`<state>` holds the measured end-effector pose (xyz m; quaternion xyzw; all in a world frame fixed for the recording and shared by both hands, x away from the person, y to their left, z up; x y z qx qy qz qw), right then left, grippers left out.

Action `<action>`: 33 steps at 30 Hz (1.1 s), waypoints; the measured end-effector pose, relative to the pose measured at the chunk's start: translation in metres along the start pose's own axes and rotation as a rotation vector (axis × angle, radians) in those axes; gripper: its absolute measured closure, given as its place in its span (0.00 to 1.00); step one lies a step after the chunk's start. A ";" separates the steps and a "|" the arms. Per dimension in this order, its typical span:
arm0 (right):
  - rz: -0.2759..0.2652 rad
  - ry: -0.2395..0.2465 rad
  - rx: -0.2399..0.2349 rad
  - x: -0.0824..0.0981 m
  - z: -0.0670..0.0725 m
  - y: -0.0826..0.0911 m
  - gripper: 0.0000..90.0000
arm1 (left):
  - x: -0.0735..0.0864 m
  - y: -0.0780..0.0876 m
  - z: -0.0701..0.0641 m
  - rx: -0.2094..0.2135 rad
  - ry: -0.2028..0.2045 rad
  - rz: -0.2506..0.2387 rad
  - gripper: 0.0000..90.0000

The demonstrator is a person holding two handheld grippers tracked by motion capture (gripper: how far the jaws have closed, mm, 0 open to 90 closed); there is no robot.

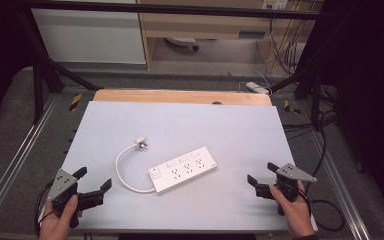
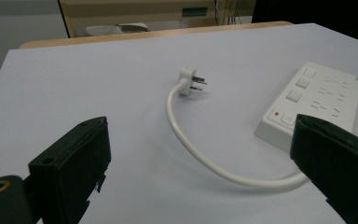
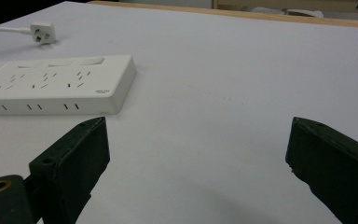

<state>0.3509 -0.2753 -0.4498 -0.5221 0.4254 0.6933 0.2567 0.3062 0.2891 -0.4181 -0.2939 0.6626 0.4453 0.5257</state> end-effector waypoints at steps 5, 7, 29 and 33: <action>-0.002 -0.012 0.004 0.000 -0.001 0.000 0.07 | 0.000 -0.001 0.000 0.002 -0.001 0.003 0.05; -0.005 -0.011 0.009 0.000 -0.002 0.000 0.07 | 0.001 -0.001 0.000 0.002 -0.003 0.004 0.05; -0.089 -0.063 -0.024 -0.009 -0.003 0.010 0.08 | 0.001 -0.001 0.000 0.010 -0.009 0.003 0.05; -0.114 -0.068 -0.028 -0.012 -0.003 0.012 0.07 | 0.001 -0.001 0.000 0.010 -0.009 0.003 0.05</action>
Point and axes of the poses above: each handheld gripper's, and its own axes: y roughly backward along the jaws, x roughly out of its underside, z roughly to its left, the point moved 2 cm from there along -y, roughly forward along the jaws, and after that the axes turned 5 degrees about -z, right-handed, at the moved point
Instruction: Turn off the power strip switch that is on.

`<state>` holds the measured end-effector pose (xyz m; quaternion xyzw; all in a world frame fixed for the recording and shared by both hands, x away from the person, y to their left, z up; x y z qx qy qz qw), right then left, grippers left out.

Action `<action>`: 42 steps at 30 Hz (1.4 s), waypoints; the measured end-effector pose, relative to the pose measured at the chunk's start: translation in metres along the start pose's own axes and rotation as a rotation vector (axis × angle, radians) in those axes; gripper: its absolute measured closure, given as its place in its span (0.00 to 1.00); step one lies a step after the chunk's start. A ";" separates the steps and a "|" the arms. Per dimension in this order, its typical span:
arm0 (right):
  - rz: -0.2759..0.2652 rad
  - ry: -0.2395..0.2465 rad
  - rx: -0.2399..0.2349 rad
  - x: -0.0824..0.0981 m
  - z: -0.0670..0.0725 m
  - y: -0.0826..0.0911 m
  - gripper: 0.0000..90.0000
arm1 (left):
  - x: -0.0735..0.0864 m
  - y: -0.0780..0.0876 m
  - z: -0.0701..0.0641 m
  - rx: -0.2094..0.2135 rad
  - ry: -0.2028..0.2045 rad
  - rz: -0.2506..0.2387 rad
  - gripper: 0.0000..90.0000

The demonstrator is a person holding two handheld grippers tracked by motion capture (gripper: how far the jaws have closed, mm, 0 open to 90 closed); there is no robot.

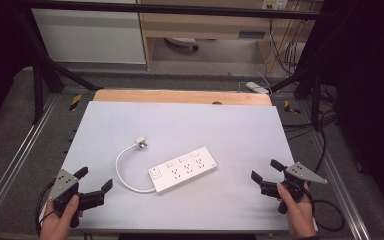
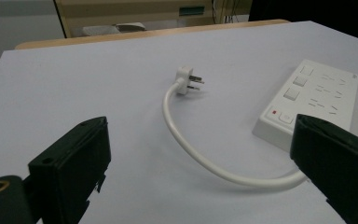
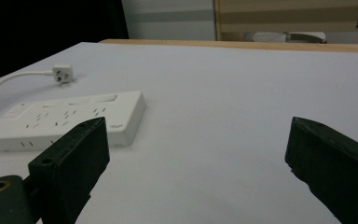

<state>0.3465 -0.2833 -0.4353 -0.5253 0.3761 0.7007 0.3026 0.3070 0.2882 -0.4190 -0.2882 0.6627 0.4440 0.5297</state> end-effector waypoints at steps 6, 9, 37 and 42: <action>-0.013 0.008 -0.002 -0.005 0.002 0.002 0.05 | 0.000 0.000 0.000 0.004 -0.001 -0.001 0.05; -0.011 0.007 0.002 -0.007 0.005 0.002 0.03 | 0.000 0.000 -0.001 0.006 -0.004 -0.003 0.05; -0.024 -0.001 -0.010 -0.032 0.026 0.002 0.04 | 0.002 -0.003 -0.003 0.014 -0.021 0.017 0.05; -0.020 0.004 -0.012 -0.036 0.027 0.002 0.03 | 0.002 -0.003 -0.003 0.017 -0.022 0.016 0.05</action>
Point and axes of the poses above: each handheld gripper's, and its own axes: y roughly backward along the jaws, x roughly out of its underside, z roughly to its left, the point moved 2 cm from there along -y, roughly forward along the jaws, and after that the axes turned 5 degrees about -z, right-handed, at the moved point
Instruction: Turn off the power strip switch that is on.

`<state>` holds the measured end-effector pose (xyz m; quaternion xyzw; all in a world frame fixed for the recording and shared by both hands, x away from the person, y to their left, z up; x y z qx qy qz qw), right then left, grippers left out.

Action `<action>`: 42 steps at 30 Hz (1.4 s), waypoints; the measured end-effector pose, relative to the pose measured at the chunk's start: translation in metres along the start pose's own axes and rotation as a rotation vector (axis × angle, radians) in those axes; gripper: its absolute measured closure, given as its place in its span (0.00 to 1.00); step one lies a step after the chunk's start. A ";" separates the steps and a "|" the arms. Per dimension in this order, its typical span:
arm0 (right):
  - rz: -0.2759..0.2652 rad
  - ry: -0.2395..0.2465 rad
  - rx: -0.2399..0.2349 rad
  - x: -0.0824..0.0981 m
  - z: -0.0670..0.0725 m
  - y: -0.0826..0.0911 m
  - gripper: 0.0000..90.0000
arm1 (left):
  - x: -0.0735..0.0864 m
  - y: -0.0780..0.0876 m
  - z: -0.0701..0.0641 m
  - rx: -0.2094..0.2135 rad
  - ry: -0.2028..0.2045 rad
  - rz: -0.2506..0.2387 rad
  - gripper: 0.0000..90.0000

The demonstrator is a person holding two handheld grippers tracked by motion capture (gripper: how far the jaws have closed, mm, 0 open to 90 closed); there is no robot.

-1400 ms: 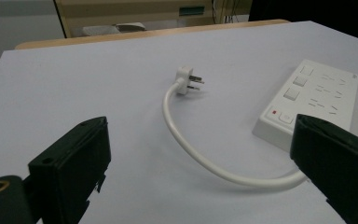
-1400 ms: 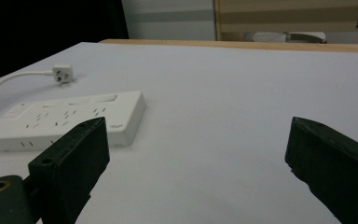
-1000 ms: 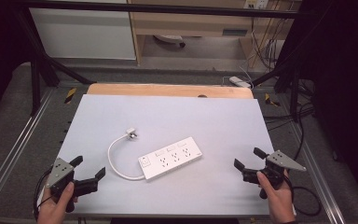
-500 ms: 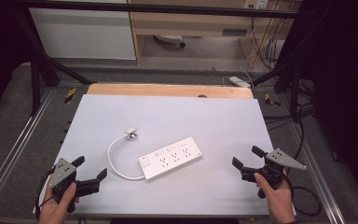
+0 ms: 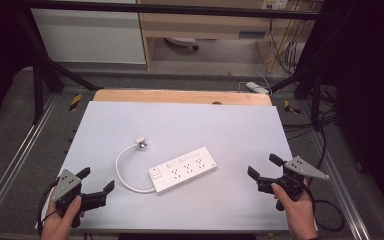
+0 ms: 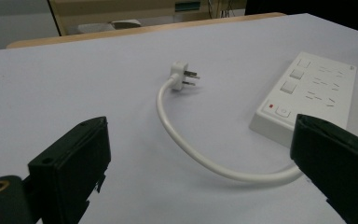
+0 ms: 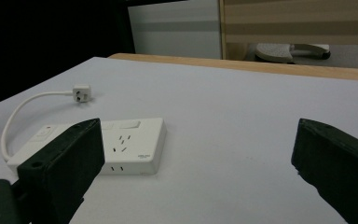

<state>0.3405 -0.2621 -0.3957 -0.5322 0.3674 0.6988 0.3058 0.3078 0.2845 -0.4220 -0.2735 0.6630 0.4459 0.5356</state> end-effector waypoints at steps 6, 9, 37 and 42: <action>0.006 0.014 -0.007 -0.004 0.002 -0.002 0.03 | 0.000 0.000 0.000 -0.001 -0.001 0.002 0.05; 0.013 0.016 -0.013 -0.007 0.004 -0.004 0.03 | 0.000 0.000 0.000 0.000 0.000 0.002 0.05; 0.034 0.042 -0.028 -0.026 0.013 -0.027 0.05 | -0.001 0.000 0.000 -0.004 -0.008 -0.002 0.05; 0.035 0.047 -0.031 -0.031 0.014 -0.030 0.05 | 0.000 0.000 0.000 -0.009 -0.005 0.001 0.06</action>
Point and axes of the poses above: each handheld gripper's, and its own axes: y roughly backward along the jaws, x roughly out of its underside, z roughly to its left, the point moved 2 cm from there along -y, roughly forward along the jaws, and after that the axes turned 5 degrees about -z, right-handed, at the moved point
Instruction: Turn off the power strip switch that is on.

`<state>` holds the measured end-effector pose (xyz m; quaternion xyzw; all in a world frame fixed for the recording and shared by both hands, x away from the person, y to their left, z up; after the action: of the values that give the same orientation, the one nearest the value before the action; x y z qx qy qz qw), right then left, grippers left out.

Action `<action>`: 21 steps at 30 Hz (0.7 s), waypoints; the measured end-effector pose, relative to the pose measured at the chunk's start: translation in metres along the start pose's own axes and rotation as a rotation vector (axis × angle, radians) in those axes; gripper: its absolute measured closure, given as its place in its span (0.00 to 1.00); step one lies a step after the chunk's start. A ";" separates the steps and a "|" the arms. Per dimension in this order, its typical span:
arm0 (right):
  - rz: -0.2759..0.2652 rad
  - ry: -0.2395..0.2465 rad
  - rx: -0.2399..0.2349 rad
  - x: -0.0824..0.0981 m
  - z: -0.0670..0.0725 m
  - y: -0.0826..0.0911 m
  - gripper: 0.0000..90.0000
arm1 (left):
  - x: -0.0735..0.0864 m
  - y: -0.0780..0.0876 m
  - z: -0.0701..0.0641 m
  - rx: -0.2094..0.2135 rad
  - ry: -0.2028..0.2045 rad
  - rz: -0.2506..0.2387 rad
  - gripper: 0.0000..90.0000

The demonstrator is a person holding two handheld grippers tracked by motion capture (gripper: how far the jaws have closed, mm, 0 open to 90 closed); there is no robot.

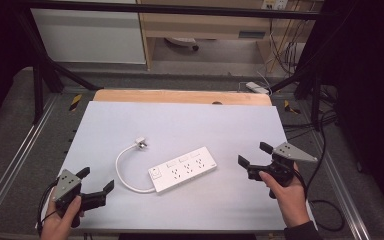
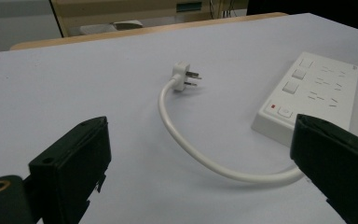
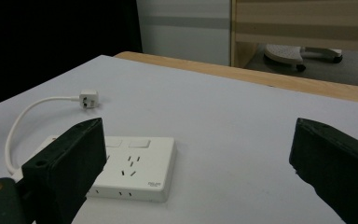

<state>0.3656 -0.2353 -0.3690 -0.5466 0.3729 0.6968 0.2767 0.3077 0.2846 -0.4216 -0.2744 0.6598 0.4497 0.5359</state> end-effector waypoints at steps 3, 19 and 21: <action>-0.002 0.006 0.000 -0.004 0.000 -0.001 0.05 | 0.000 0.000 0.000 0.000 -0.001 0.000 0.06; 0.015 0.055 -0.021 -0.022 0.005 -0.011 0.04 | 0.000 0.000 -0.001 0.002 -0.001 0.004 0.05; 0.028 0.069 -0.020 -0.024 0.006 -0.014 0.04 | 0.000 -0.001 -0.001 0.003 -0.001 0.002 0.05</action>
<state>0.3791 -0.2222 -0.3483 -0.5679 0.3828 0.6850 0.2484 0.3078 0.2837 -0.4219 -0.2724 0.6604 0.4495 0.5363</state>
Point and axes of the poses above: each handheld gripper's, and its own axes: y roughly backward along the jaws, x roughly out of its underside, z roughly to its left, the point moved 2 cm from there along -y, roughly forward along the jaws, and after that the axes turned 5 degrees about -z, right-handed, at the moved point
